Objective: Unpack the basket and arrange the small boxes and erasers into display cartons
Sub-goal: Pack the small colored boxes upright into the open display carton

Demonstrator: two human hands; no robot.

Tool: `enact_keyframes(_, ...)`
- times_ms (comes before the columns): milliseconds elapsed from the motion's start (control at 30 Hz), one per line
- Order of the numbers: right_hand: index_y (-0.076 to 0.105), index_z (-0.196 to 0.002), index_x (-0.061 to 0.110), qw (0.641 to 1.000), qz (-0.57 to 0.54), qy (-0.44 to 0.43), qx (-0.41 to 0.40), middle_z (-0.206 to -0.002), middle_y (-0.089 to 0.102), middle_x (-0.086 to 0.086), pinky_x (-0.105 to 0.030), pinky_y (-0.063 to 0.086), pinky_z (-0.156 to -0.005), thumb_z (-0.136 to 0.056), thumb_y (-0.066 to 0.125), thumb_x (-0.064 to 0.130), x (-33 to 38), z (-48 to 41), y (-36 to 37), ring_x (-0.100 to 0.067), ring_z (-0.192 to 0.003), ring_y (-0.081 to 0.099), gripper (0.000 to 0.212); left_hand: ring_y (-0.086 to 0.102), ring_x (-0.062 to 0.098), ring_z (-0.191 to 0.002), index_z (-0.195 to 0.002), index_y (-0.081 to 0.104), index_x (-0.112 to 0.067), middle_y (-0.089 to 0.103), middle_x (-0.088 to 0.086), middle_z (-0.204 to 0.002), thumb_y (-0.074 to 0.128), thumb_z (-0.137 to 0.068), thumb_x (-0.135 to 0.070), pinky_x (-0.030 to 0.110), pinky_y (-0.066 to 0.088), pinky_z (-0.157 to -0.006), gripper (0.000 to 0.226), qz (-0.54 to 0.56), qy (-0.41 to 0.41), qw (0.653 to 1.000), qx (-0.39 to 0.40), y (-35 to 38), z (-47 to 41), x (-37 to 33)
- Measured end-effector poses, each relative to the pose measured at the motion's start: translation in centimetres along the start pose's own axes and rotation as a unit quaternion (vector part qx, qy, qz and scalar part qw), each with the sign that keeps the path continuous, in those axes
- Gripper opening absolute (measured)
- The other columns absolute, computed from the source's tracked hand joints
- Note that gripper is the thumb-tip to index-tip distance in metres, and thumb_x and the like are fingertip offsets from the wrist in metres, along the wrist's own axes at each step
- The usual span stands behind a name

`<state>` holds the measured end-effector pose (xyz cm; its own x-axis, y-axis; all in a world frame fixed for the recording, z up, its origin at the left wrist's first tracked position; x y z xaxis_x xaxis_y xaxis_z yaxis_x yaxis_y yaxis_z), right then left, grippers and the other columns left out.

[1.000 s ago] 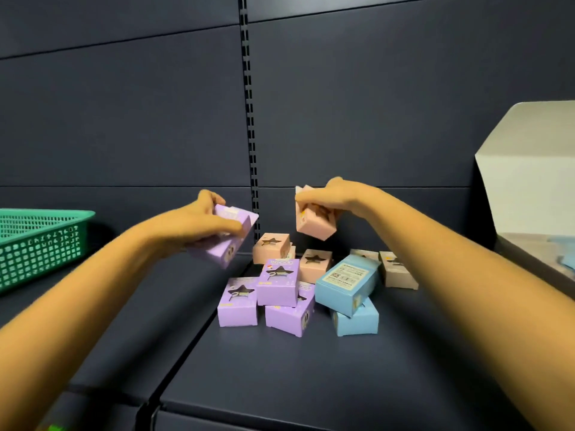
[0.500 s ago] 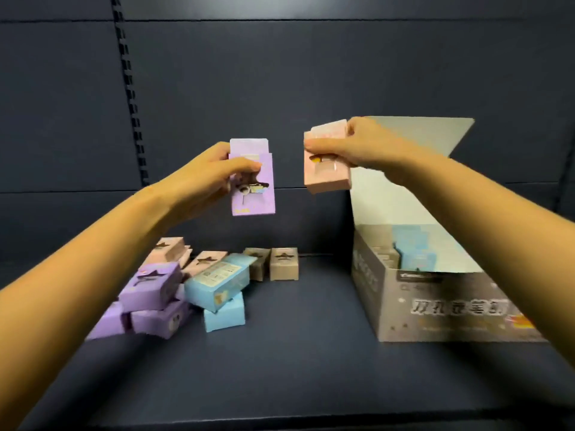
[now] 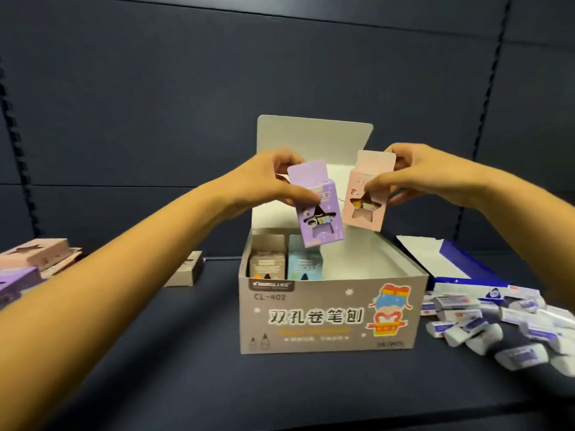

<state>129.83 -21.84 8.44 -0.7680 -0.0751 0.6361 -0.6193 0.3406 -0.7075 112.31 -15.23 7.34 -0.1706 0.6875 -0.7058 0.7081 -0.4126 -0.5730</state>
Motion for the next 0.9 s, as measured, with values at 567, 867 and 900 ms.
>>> enact_keyframes(567,0.052,-0.101,0.017,0.993,-0.008,-0.040,0.111,-0.097,0.071,0.004,-0.024,0.059,-0.072,-0.081,0.067,0.016,-4.5,-1.7,-0.2,-0.007,-0.086,0.070,0.025,0.056,0.011,-0.088,-0.105,0.048,-0.016,0.059,-0.002,-0.101,0.077,-0.074,-0.023,0.014,0.048,-0.067,0.043,-0.192,-0.030,0.980,0.040,6.1,-4.8,2.5)
enact_keyframes(867,0.053,-0.095,0.028,0.986,0.008,-0.076,0.146,-0.099,0.066,0.010,-0.018,0.058,-0.068,-0.078,0.070,0.017,-4.2,-2.0,1.2,-0.003,-0.085,0.068,0.027,0.050,0.014,-0.085,-0.115,0.061,-0.011,0.064,0.005,-0.115,0.079,-0.071,-0.033,0.023,0.039,-0.070,0.052,-0.365,-0.001,0.930,0.039,6.7,-5.6,3.1)
enact_keyframes(900,0.052,-0.095,0.029,0.985,0.031,-0.078,0.149,-0.100,0.065,0.010,-0.018,0.058,-0.070,-0.078,0.071,0.019,-4.4,-2.1,1.6,-0.003,-0.085,0.067,0.027,0.049,0.013,-0.085,-0.117,0.061,-0.011,0.063,0.004,-0.117,0.078,-0.072,-0.034,0.023,0.039,-0.072,0.054,-0.378,-0.003,0.925,0.041,6.9,-5.6,3.2)
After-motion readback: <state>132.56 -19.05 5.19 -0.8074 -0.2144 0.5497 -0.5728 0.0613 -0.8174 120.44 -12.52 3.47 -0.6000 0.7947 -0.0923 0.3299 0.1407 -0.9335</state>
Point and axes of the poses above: each hand's wrist, its own z-axis away from the middle knuckle, its own y-axis out of the palm, x = y × z, the point moved 8 cm from there along -z, towards the middle knuckle
